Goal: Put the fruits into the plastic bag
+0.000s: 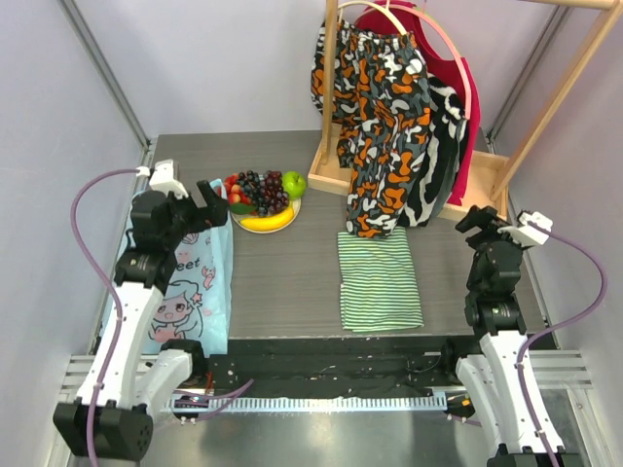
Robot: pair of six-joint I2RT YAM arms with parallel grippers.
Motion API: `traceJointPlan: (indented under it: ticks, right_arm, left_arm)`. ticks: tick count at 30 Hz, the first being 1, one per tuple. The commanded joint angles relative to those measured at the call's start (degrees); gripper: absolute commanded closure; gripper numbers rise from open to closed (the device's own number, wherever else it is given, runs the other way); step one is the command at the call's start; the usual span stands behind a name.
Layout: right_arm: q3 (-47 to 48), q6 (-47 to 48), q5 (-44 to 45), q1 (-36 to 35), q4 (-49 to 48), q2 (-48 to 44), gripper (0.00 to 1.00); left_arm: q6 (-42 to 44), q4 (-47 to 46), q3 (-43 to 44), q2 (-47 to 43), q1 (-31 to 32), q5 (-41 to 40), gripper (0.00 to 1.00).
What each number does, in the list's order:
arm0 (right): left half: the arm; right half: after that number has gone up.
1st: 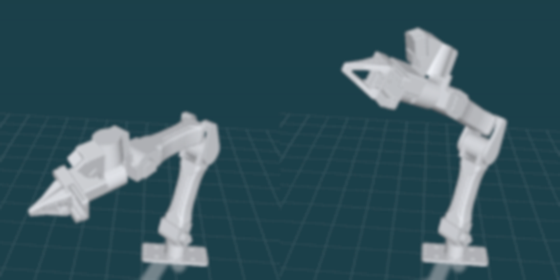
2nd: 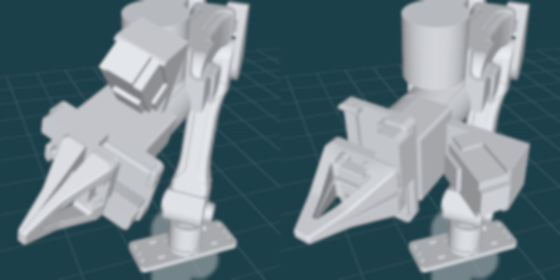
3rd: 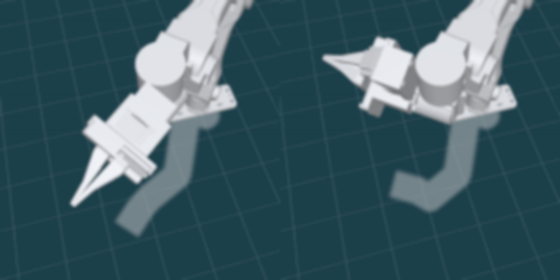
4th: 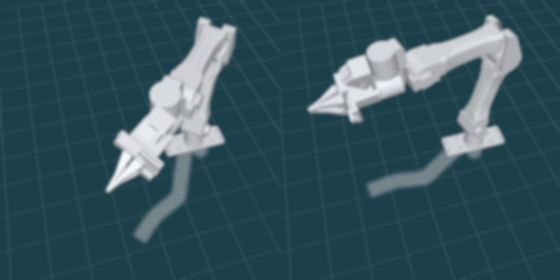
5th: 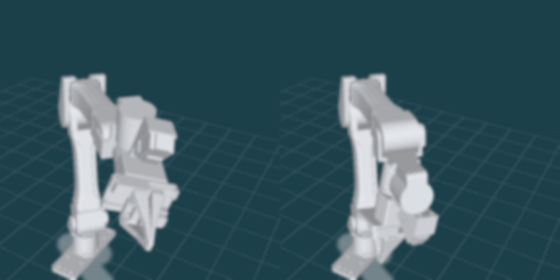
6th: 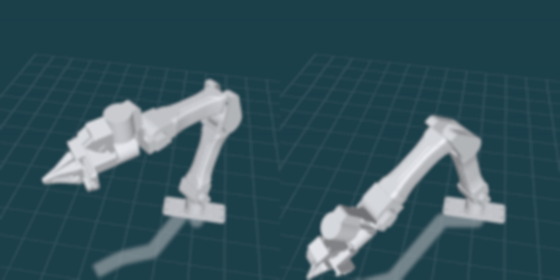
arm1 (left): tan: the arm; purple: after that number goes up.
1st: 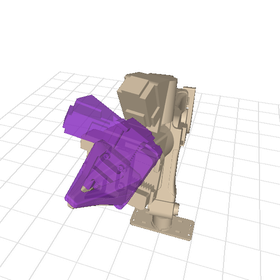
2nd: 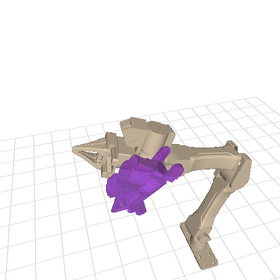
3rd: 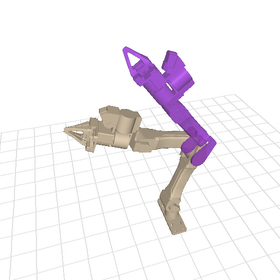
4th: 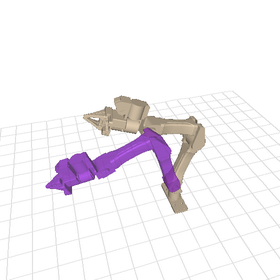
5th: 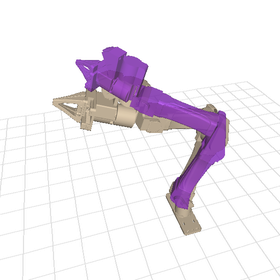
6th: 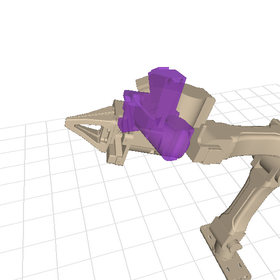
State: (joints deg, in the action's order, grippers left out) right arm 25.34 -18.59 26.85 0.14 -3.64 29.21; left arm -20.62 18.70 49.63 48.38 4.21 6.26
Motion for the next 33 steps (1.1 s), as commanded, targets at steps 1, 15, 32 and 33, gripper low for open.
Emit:
traceJointPlan:
  ticks: [1, 15, 32, 33]
  right_arm:
    - [5.2, 0.0, -3.5, -0.1, -2.4, 3.7, 0.17]
    - [5.2, 0.1, -5.1, -0.1, -1.2, 4.9, 0.17]
    - [5.4, -0.5, -7.3, -0.1, -0.4, 5.4, 0.17]
    - [5.5, -0.5, -7.4, -0.1, -0.4, 5.4, 0.17]
  left_arm:
    - [-0.5, 0.9, 5.8, 7.7, -0.2, 0.5, 0.0]
    - [2.6, 9.1, 7.9, 28.3, 2.0, -7.8, 0.06]
    - [3.2, 10.6, 9.3, 41.7, 2.9, -5.8, 0.28]
    - [3.3, 11.1, 9.4, 42.0, 2.9, -5.9, 0.32]
